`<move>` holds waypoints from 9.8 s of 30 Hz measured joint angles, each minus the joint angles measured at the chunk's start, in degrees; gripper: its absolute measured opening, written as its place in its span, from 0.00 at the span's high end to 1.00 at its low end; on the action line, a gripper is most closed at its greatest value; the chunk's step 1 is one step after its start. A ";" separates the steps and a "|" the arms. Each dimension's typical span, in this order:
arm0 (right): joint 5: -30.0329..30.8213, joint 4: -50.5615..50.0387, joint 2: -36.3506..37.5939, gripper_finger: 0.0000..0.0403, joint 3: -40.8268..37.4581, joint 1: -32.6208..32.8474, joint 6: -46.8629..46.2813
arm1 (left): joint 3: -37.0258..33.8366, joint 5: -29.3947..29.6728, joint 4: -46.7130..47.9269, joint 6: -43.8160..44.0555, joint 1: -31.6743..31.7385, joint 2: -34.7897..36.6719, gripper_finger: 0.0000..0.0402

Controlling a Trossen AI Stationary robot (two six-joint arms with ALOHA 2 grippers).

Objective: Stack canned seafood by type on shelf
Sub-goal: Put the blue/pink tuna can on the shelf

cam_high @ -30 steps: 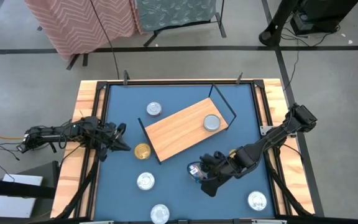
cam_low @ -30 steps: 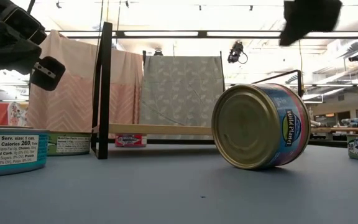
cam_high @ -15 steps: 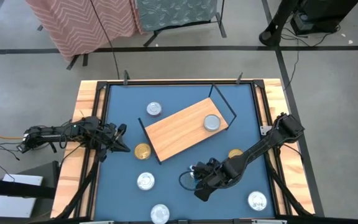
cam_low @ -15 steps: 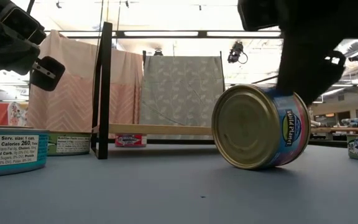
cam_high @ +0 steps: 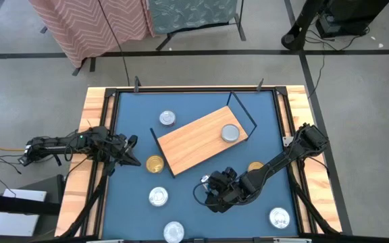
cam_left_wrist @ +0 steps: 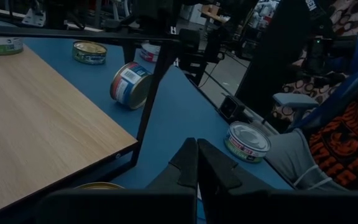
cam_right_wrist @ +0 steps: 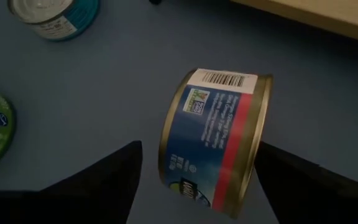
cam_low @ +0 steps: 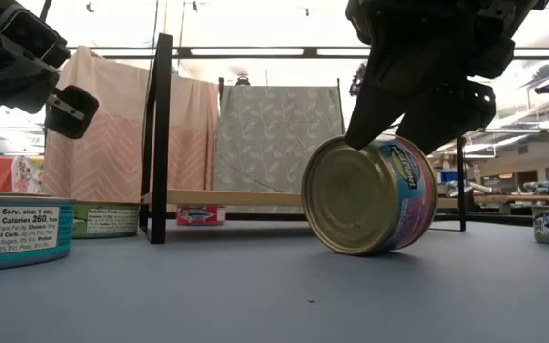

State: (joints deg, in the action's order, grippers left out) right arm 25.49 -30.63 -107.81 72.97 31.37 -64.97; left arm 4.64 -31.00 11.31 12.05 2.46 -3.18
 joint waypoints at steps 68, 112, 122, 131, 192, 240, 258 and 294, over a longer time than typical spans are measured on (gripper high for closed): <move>11.74 -25.20 0.24 0.50 10.29 -0.85 27.93 | 0.00 -0.75 -0.29 -1.09 0.00 0.00 0.98; 21.97 -14.23 0.23 0.49 -0.70 -10.08 44.80 | 0.00 -0.66 -1.16 -1.07 0.02 0.01 0.98; 19.44 -14.15 0.24 0.39 -0.78 -10.47 44.10 | 0.00 -0.66 -1.16 -1.08 0.00 0.01 0.98; 17.54 -13.45 0.17 0.34 -0.87 -10.53 43.50 | 0.00 -0.66 -1.16 -1.07 0.01 0.01 0.98; 30.54 -8.22 0.17 0.97 2.41 -12.15 43.56 | 0.04 -0.71 -1.16 -1.07 0.00 0.02 0.98; 3.48 -5.52 0.20 0.99 2.89 -26.52 41.41 | 0.04 -0.68 -1.20 -1.33 0.02 0.01 0.98; 6.17 -6.99 0.20 0.99 2.89 -31.31 43.00 | 0.04 -0.64 -1.20 -0.94 0.02 0.01 0.98; 5.51 11.12 0.17 0.99 -1.84 -38.53 41.64 | 0.02 0.34 -1.49 -1.32 0.01 0.02 0.98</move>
State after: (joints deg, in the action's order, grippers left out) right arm 31.00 -19.52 -107.63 71.13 -7.15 -23.33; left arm 4.67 -30.66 9.82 10.74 2.47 -3.16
